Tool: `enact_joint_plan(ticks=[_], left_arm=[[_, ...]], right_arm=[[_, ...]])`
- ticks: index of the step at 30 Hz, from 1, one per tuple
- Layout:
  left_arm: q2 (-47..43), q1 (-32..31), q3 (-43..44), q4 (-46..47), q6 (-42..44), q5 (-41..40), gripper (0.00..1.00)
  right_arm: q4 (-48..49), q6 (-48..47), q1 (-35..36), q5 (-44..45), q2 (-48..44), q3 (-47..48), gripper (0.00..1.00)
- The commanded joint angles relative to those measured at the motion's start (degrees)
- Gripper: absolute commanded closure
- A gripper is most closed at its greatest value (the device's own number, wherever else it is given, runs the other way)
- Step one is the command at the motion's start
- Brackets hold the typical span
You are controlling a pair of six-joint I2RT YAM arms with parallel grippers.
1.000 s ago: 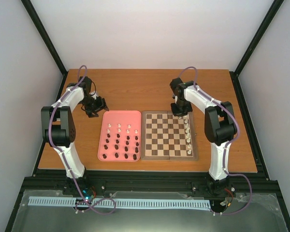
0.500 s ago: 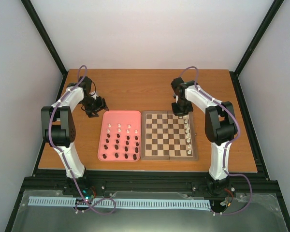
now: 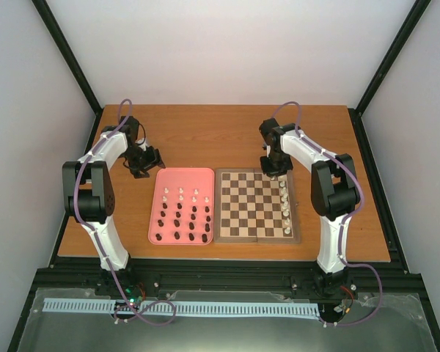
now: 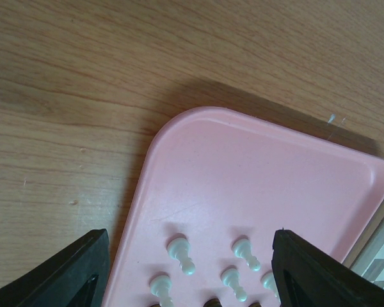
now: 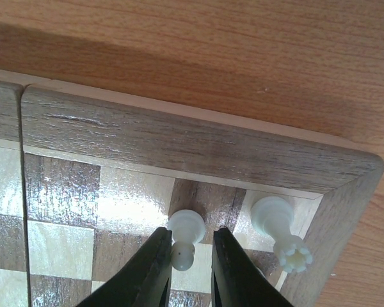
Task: Set up the chess pieces on the board
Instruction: Place the chess piece on the chessboard.
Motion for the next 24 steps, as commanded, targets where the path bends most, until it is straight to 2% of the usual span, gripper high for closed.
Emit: enact_joint_plan(ticks=[1, 24], left_arm=[[0.6, -0.1, 2.0, -0.5, 1.2, 0.3, 0.22], [0.2, -0.2, 1.5, -0.1, 1.1, 0.7, 0.22]], right_arm=[[0.5, 0.3, -0.5, 0.8, -2.6, -0.9, 0.82], [0.6, 0.7, -0.4, 2.2, -3.3, -0.5, 0.86]])
